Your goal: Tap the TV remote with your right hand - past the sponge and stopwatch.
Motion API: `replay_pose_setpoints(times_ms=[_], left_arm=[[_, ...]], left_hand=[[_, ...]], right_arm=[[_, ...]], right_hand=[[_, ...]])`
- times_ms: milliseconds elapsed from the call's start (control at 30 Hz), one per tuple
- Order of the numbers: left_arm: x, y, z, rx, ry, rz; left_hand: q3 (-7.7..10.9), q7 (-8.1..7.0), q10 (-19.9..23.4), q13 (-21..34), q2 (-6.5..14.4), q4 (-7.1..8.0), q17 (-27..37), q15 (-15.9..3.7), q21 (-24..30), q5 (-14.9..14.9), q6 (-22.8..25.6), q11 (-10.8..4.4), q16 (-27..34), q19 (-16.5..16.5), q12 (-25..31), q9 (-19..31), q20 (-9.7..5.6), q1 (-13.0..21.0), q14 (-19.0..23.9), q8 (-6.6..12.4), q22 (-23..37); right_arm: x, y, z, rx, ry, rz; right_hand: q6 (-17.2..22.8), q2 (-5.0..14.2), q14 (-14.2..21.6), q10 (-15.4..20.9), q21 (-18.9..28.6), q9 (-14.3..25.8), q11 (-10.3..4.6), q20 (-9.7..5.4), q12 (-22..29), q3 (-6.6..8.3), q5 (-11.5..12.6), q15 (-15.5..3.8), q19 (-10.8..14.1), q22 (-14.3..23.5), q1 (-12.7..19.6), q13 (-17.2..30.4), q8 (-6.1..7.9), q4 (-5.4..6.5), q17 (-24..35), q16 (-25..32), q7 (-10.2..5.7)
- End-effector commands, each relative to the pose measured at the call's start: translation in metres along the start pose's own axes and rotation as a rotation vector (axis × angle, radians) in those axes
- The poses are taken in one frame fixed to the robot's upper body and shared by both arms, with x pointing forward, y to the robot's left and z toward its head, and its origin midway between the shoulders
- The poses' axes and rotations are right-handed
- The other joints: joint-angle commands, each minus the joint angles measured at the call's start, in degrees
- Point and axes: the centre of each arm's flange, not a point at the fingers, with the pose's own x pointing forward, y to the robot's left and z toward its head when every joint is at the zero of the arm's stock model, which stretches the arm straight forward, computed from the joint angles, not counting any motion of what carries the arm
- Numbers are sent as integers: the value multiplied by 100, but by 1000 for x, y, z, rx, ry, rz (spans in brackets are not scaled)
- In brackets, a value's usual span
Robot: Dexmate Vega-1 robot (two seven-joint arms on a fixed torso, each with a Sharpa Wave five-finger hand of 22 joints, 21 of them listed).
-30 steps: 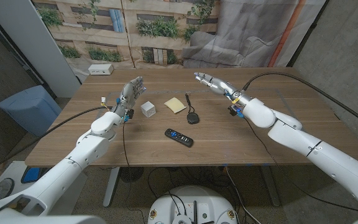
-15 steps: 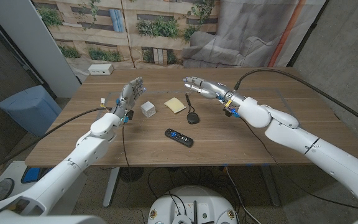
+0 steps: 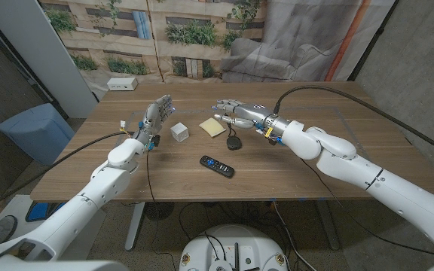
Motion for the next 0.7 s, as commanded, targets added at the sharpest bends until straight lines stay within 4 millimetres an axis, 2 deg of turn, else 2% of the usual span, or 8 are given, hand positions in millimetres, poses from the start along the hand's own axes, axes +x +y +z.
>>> replay_pose_setpoints(times_ms=[33,300,433,700], left_arm=[[-6,7,-6,3,-16,23],[-11,13,-8,2,-22,26],[-12,14,-10,5,-21,21],[-13,15,-16,0,-16,18]], left_hand=[[3,-11,51,19,335,37,15,-155,16,24,44,25,22,-26,24,22,-31,-59,56,36,11],[4,0,59,18,338,43,13,-143,22,25,54,24,18,-15,22,21,-27,-60,62,37,10],[5,1,61,18,340,47,13,-142,24,26,61,19,19,-11,20,21,-24,-60,70,38,10],[5,6,67,18,342,54,13,-146,26,26,68,20,15,-7,17,21,-28,-62,74,37,10]], right_arm=[[0,17,21,-99,-20,49],[1,27,35,-112,-36,83],[2,32,40,-117,-30,98],[-2,44,51,-110,-2,127]], right_hand=[[45,337,-111,-63,11,13,-17,-8,-6,-14,19,-69,-71,25,-29,6,1,21,26,-17,-37],[94,403,-203,-135,0,14,-14,-45,-7,0,17,-59,-167,27,-34,6,7,39,36,-19,-53],[194,467,-260,-153,-9,15,-19,-165,8,6,18,-73,-276,29,-54,8,27,68,50,-8,-79],[264,527,-338,-196,5,17,-43,-271,13,-3,20,-102,-346,33,-90,11,26,110,69,1,-93]])
